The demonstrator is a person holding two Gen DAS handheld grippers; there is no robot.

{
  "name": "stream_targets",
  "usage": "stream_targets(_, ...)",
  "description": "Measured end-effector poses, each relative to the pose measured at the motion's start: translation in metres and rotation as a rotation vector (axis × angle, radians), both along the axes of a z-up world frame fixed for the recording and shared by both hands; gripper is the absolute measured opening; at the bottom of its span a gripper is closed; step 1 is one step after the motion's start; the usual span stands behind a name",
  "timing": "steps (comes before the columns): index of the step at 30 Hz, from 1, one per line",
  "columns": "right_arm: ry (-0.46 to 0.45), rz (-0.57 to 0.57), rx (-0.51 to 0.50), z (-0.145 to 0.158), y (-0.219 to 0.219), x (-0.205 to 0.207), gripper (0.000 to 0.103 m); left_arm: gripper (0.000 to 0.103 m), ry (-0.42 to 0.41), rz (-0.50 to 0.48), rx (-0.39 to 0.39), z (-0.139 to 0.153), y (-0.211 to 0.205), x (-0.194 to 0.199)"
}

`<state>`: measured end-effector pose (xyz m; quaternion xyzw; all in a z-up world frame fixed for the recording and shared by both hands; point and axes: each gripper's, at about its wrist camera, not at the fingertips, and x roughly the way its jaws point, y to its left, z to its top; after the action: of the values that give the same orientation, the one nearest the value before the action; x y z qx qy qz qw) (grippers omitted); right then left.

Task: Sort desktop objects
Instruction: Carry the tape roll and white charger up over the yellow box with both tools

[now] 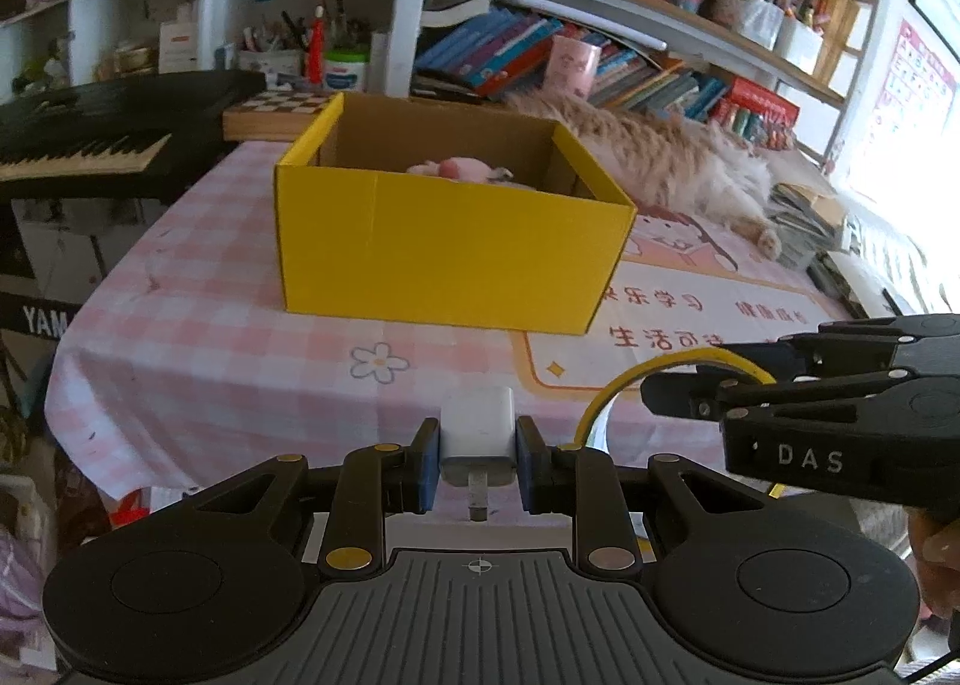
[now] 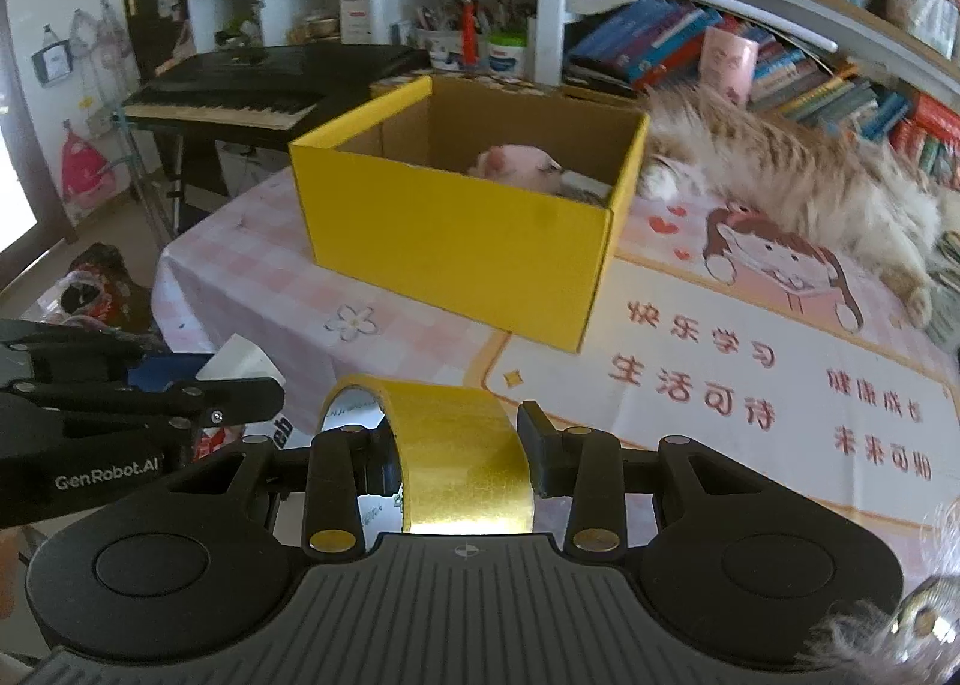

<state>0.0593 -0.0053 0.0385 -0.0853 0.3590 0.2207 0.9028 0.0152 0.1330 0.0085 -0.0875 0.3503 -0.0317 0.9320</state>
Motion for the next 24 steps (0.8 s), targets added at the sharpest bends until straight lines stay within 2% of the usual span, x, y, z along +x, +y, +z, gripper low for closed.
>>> stream_targets(6, -0.031, 0.042, 0.000, 0.010, 0.007, 0.011, 0.034, 0.024, -0.024, 0.041, 0.007, 0.006, 0.008, 0.006)
stream_targets(11, -0.089, 0.090, 0.025, 0.029, 0.011, 0.027, 0.034, 0.024, -0.088, 0.077, 0.019, 0.022, 0.015, 0.023)
stream_targets(20, -0.226, 0.146, 0.075, 0.075, 0.004, 0.080, 0.034, 0.024, -0.210, 0.114, 0.056, 0.054, 0.007, 0.077)
stream_targets(24, -0.269, 0.175, 0.079, 0.084, 0.003, 0.105, 0.034, 0.024, -0.224, 0.131, 0.082, 0.054, 0.001, 0.100)
